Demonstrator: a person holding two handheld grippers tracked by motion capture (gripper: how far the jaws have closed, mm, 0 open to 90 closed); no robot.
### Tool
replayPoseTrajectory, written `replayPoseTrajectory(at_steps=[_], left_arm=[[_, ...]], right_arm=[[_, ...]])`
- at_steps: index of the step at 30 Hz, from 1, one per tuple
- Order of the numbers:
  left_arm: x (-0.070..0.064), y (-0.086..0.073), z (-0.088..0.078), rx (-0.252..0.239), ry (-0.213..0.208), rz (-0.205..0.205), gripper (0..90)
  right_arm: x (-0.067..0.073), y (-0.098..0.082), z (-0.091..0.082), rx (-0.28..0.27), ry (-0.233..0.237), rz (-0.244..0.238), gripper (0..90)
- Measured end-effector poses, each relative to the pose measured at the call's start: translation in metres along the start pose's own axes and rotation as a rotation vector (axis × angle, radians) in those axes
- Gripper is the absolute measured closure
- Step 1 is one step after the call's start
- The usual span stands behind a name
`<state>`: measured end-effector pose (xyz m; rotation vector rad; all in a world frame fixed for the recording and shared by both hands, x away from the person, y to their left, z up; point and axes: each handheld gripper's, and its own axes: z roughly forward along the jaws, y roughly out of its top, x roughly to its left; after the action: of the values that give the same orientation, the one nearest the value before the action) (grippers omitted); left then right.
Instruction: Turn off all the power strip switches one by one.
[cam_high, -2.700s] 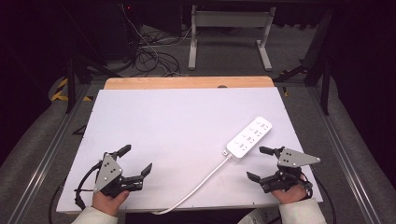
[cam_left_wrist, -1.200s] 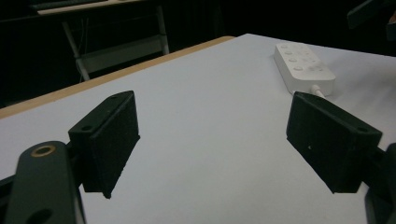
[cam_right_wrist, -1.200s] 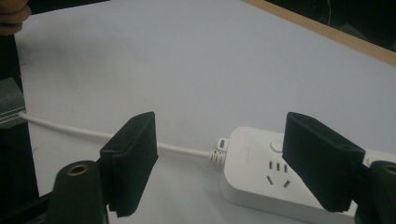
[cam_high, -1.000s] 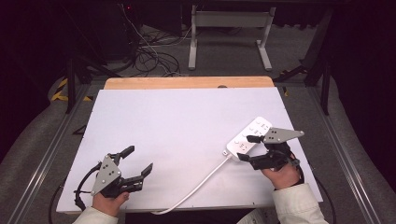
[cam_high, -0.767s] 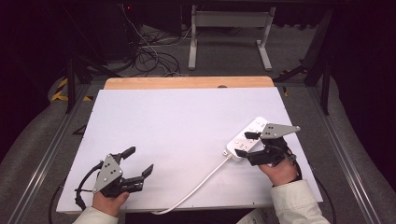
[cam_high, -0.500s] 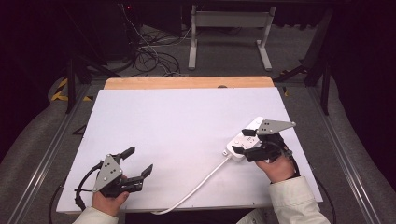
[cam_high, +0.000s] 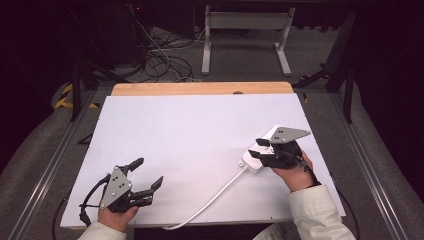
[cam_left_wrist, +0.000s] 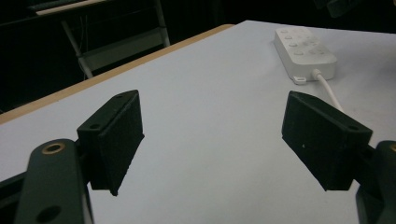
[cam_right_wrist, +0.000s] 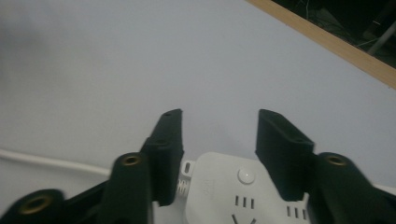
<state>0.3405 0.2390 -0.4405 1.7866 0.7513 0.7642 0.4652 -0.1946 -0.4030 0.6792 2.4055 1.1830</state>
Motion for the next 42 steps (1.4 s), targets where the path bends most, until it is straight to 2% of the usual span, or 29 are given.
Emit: replayPoseTrajectory(at_steps=[5,6,9,17,20,26,34,42], left_arm=[[0.000,0.000,-0.001,0.003,-0.002,-0.004,21.2],[0.001,0.000,-0.001,-0.001,0.001,-0.005,21.2],[0.001,0.000,-0.002,0.001,0.003,-0.006,21.3],[0.001,0.000,-0.001,0.008,-0.005,-0.014,21.3],[0.001,0.000,-0.001,0.012,-0.004,-0.015,21.3],[0.001,0.000,-0.001,0.014,-0.003,-0.015,21.2],[0.002,0.000,-0.001,0.017,0.001,-0.016,21.2],[0.002,0.000,-0.001,0.022,0.000,-0.011,21.2]], right_arm=[[-0.004,0.006,0.003,0.062,0.037,0.017,87.4],[-0.005,0.007,0.004,0.073,0.039,0.021,90.0],[-0.009,0.009,0.007,0.113,0.034,0.042,90.0],[-0.015,0.010,0.014,0.162,0.037,0.073,90.0],[-0.018,0.010,0.022,0.211,0.048,0.095,90.0],[-0.023,0.007,0.035,0.273,0.053,0.091,90.0],[-0.030,0.003,0.052,0.337,0.033,0.088,90.0],[-0.033,0.000,0.060,0.369,0.019,0.091,90.0]])
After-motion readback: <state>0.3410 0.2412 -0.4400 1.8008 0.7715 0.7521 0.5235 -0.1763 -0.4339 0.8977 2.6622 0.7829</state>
